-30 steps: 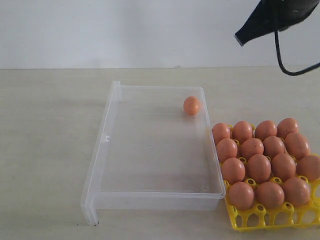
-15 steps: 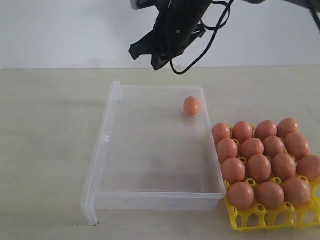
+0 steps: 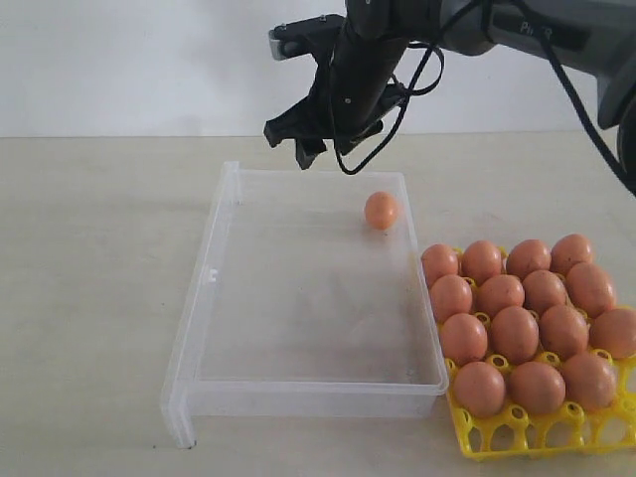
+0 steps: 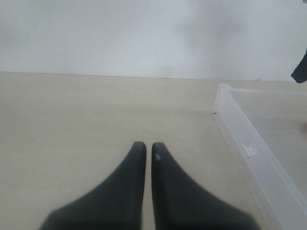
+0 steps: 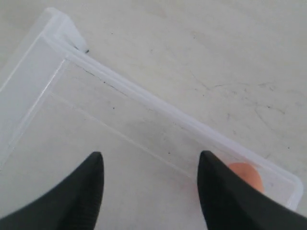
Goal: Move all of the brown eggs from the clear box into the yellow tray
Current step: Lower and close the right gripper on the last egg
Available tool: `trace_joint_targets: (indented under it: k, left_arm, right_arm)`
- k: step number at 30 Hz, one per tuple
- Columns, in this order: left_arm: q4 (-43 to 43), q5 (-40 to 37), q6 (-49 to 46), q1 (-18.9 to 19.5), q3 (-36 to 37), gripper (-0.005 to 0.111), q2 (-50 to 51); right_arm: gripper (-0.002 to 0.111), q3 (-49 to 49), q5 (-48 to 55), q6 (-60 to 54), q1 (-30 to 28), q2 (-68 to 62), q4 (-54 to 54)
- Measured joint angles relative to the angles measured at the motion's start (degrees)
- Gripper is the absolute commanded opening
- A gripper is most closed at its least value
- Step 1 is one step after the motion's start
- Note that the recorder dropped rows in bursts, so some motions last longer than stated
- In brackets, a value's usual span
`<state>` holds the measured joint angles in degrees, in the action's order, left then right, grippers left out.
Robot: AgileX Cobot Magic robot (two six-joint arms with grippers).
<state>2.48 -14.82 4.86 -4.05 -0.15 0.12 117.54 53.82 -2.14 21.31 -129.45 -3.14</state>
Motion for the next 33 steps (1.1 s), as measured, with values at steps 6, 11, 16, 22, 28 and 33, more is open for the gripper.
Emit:
trace_joint_targets:
  k: [6, 11, 16, 22, 28, 33]
  left_arm:
    - [0.0, 0.0, 0.0, 0.0, 0.0, 0.004, 0.0]
    - [0.0, 0.0, 0.0, 0.0, 0.0, 0.004, 0.0]
    - [0.0, 0.0, 0.0, 0.0, 0.0, 0.004, 0.0]
    - [0.0, 0.0, 0.0, 0.0, 0.0, 0.004, 0.0]
    - [0.0, 0.0, 0.0, 0.0, 0.0, 0.004, 0.0]
    - [0.0, 0.0, 0.0, 0.0, 0.0, 0.004, 0.0]
  right_arm:
    - [0.05, 0.0, 2.56, 6.34, 0.0, -2.78, 2.31]
    - [0.05, 0.0, 5.32, 10.97, 0.0, -5.61, 8.3]
    - [0.05, 0.0, 6.32, 13.82, 0.0, -6.51, 12.15]
    - [0.05, 0.0, 6.32, 15.02, 0.0, -6.6, 14.8]
    - [0.05, 0.0, 4.09, 18.17, -0.1, -6.6, 19.18]
    - [0.05, 0.0, 2.15, 19.99, -0.1, -7.99, 19.7]
